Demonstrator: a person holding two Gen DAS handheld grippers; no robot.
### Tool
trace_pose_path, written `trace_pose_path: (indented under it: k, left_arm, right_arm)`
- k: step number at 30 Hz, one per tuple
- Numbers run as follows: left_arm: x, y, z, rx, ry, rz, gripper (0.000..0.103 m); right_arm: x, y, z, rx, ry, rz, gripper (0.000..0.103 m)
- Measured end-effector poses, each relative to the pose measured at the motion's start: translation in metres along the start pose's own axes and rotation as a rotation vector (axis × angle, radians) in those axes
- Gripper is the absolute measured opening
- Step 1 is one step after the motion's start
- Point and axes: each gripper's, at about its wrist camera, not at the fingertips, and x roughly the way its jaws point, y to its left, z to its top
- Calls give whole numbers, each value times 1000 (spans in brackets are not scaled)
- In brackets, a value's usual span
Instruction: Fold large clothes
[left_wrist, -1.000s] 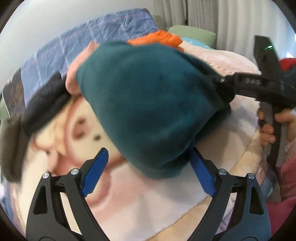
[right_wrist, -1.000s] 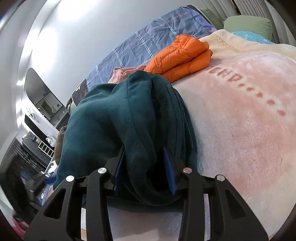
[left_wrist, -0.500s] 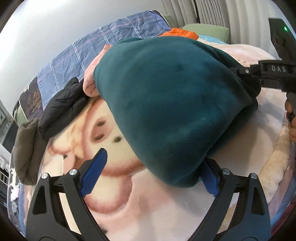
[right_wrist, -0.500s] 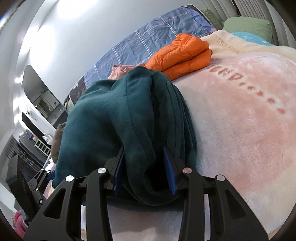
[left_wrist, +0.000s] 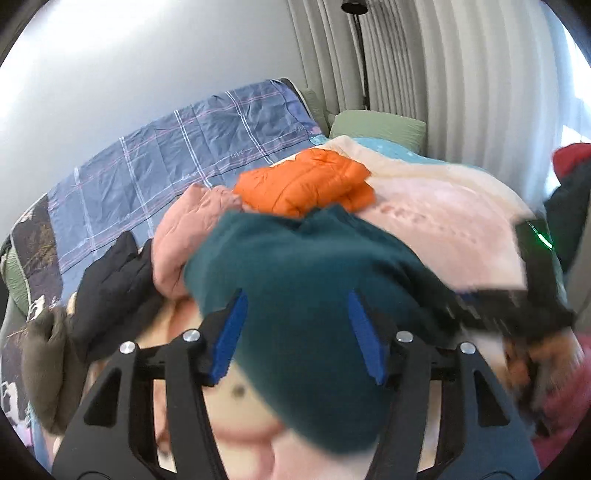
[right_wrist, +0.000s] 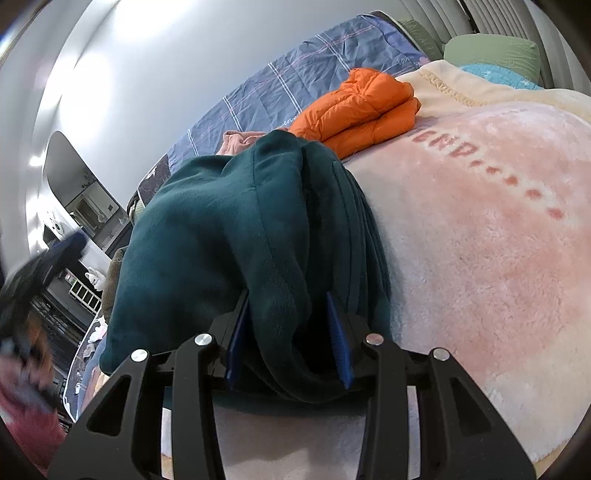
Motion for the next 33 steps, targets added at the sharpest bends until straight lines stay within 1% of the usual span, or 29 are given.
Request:
trace_pose_path:
  k: [1,2,3,4,6,7,8,9,11,12,14,15,16,17,18,19,20,22,23,25,27,28,29,30,32,33]
  left_arm:
    - [28,3,4,10,34,32,60]
    - [51,5,2,16,82,40,65]
    - [72,6,-5,12,100,24,68]
    - [85,8,-10,15,82,24,68]
    - [85,11,-7,-14,93,2,66]
    - [81,6,-7,11,100,12,65]
    - [79,0,-7,56,100,37,65]
    - [79,0,-7,67,97,46,65]
    - [82,6,-8,37,94,26,65]
    - [82,8,-8,27,90,17,65]
    - [82,8,-9,18,78,13,65]
    - [83,7,-9,23,74,19,65]
    - [84,5,-8,27,71,24,65]
    - [83,5,-9,26,69,24,65]
    - [82,5,-10,22,66,19,65]
    - [83,6,-10,22,64,11,65]
    - [85,5,-12,30,57,10,65]
    - [83,2,-12,37,34,3,65]
    - [81,-1,-12,46,33,18,65]
    - [78,-2,-10,45,35,23,65]
    - [77,2,0,24,54,-4,65]
    - [76,6,9,5,58,-35,58]
    - [75,10,23,-13,53,-84,52]
    - [76,12,32,-14,48,-97,44]
    - [85,6,58,32,38,-101,43]
    - [93,2,67,62,48,-110,43]
  right_arm:
    - [-1,1,-1,-3,4,-2,39]
    - [-2,1,-2,-8,9,-7,39]
    - [-2,1,-5,-18,20,-17,39]
    - [-2,3,-6,-31,25,-26,39]
    - [-6,7,-5,-77,51,-37,39]
    - [-13,8,1,-94,63,-46,39]
    - [-21,10,10,-96,54,-60,39]
    - [-28,13,17,-102,29,-59,39]
    - [-48,30,37,-157,-75,-22,38]
    - [-53,42,45,-202,-114,9,36]
    - [-46,56,51,-249,-127,53,31]
    - [-36,60,51,-259,-111,53,28]
    - [-12,58,48,-249,-48,2,27]
    - [8,52,43,-231,9,-46,22]
    - [27,41,35,-210,41,-50,14]
    - [34,32,26,-205,19,-31,14]
    - [30,30,23,-210,8,-35,14]
    - [22,31,20,-169,13,-59,14]
    - [21,34,17,-182,12,-79,14]
    - [23,44,12,-253,3,-125,13]
    - [24,44,13,-233,9,-122,14]
    - [25,42,15,-209,16,-109,14]
    - [25,41,15,-201,22,-98,14]
    - [24,38,19,-201,23,-97,14]
    - [24,37,19,-203,20,-100,14]
    - [24,37,19,-201,18,-100,14]
